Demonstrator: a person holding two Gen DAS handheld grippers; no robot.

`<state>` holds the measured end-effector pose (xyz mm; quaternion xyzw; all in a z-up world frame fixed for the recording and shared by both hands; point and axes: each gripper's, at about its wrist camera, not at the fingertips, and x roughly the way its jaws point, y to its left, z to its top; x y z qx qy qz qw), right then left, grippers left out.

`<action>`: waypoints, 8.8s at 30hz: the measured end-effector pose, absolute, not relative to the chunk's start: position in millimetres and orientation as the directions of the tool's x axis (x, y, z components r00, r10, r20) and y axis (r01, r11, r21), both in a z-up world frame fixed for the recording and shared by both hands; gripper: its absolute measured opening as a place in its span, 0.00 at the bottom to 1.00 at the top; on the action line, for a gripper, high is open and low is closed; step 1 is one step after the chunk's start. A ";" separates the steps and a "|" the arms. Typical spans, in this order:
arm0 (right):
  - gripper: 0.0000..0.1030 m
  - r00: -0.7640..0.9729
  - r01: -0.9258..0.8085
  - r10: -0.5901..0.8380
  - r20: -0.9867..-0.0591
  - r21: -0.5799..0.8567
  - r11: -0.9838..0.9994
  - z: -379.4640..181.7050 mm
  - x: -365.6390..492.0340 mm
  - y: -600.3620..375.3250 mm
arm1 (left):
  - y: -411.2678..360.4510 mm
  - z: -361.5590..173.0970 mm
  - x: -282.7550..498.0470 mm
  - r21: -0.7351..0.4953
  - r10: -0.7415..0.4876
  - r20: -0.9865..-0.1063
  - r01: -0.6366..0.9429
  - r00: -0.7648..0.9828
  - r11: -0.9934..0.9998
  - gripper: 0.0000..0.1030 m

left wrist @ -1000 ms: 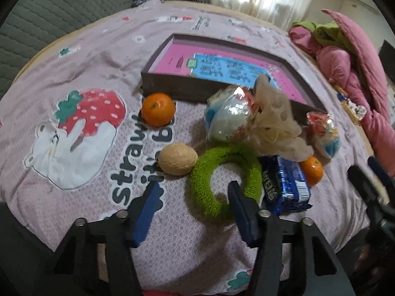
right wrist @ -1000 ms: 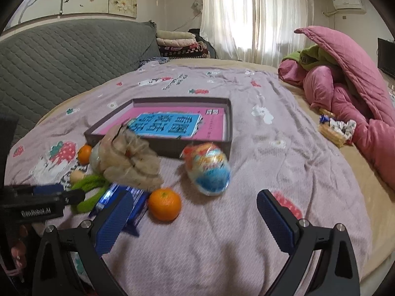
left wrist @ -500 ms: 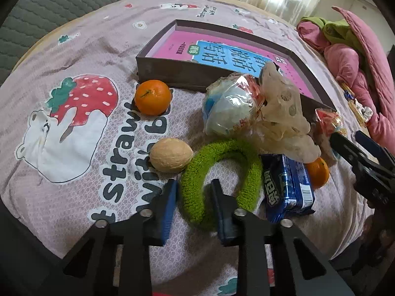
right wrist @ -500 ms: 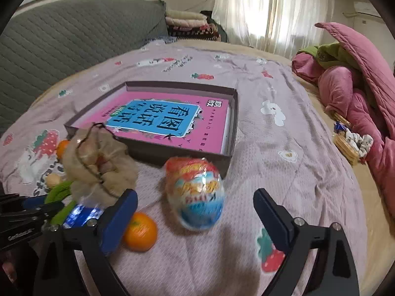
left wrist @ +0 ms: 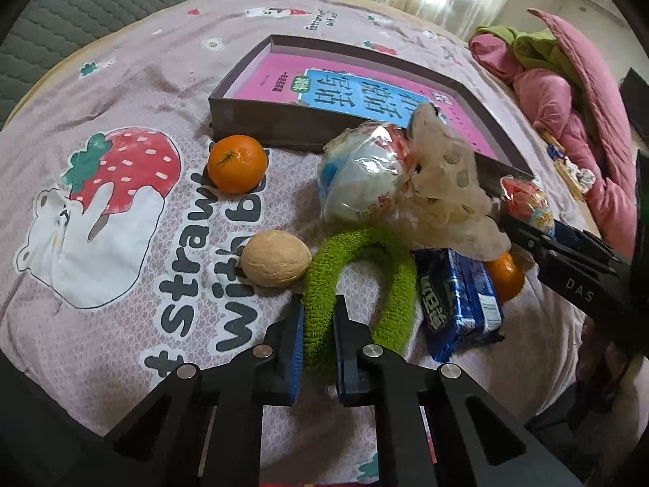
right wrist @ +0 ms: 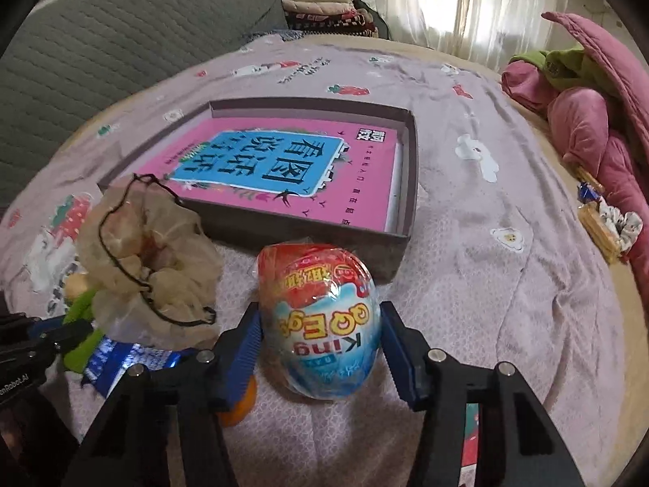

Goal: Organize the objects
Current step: 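Close the left gripper on the green ring while the right gripper grasps the Kinder egg, then carry the green ring and the Kinder egg over the pink book tray with both grippers, then lower the ring onto the book and open the left gripper while the right releases the egg, then withdraw both grippers from the tray back toward the remaining items, then grasp the walnut with the left gripper while the right gripper grasps the beige mesh bag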

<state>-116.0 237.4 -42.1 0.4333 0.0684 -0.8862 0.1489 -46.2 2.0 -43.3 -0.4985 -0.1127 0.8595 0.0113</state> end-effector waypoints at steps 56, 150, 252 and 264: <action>0.55 -0.789 0.318 -0.280 -0.547 0.026 -0.948 59.9 -54.1 182.5 | -15.8 57.8 -68.7 -0.086 0.065 -0.665 -0.010 -0.744 -0.996 0.11; 0.64 -0.659 0.208 -0.079 -0.748 -0.081 -0.975 -33.5 -229.0 197.6 | -29.8 -24.4 -248.0 -0.046 0.062 -0.798 -0.042 -0.599 -0.998 0.24; 0.82 -0.737 0.366 -0.255 -0.626 -0.052 -0.929 13.4 -35.2 165.0 | -34.0 0.6 -22.6 0.001 0.021 -0.755 -0.033 -0.655 -0.999 0.71; 0.82 -0.722 0.368 -0.245 -0.647 -0.059 -0.928 3.5 -33.2 164.9 | -22.5 -15.6 -25.1 -0.001 0.041 -0.787 -0.065 -0.615 -0.998 0.71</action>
